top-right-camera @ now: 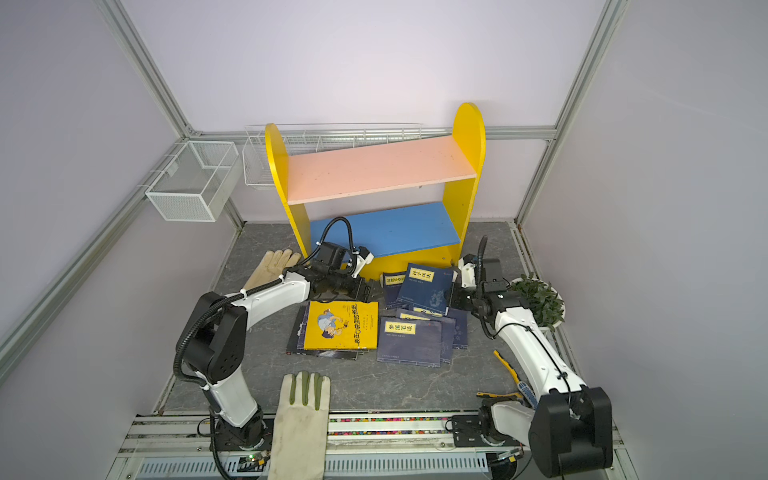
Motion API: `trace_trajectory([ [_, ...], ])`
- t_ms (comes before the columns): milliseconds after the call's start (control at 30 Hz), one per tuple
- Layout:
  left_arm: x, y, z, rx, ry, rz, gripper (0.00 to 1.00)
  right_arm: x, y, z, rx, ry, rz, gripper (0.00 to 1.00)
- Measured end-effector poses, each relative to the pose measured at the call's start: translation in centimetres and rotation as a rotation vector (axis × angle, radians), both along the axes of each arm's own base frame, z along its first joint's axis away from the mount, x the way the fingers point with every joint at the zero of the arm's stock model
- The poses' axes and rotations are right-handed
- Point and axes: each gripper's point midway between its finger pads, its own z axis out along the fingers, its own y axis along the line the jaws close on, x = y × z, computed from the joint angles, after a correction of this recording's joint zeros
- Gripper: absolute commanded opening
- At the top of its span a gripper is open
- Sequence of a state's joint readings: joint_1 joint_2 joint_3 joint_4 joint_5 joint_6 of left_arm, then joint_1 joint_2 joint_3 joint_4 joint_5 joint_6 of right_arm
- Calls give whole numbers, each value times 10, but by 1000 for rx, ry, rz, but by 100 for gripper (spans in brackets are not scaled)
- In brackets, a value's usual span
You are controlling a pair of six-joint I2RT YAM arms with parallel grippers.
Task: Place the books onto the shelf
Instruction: 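Grasp the dark blue book with the right gripper and lift it upright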
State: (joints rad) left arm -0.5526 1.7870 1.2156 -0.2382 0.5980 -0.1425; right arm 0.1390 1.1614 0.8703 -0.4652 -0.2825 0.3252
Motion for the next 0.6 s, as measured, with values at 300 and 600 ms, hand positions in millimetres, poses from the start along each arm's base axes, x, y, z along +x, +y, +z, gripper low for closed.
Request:
trace_trajectory([
  [300,-13,29,25,-47,-75,87,94,0,15,70,76,-188,96,6],
  [600,-16,113,35,28,-226,532,96,45,69,133,185,-317,257,6],
])
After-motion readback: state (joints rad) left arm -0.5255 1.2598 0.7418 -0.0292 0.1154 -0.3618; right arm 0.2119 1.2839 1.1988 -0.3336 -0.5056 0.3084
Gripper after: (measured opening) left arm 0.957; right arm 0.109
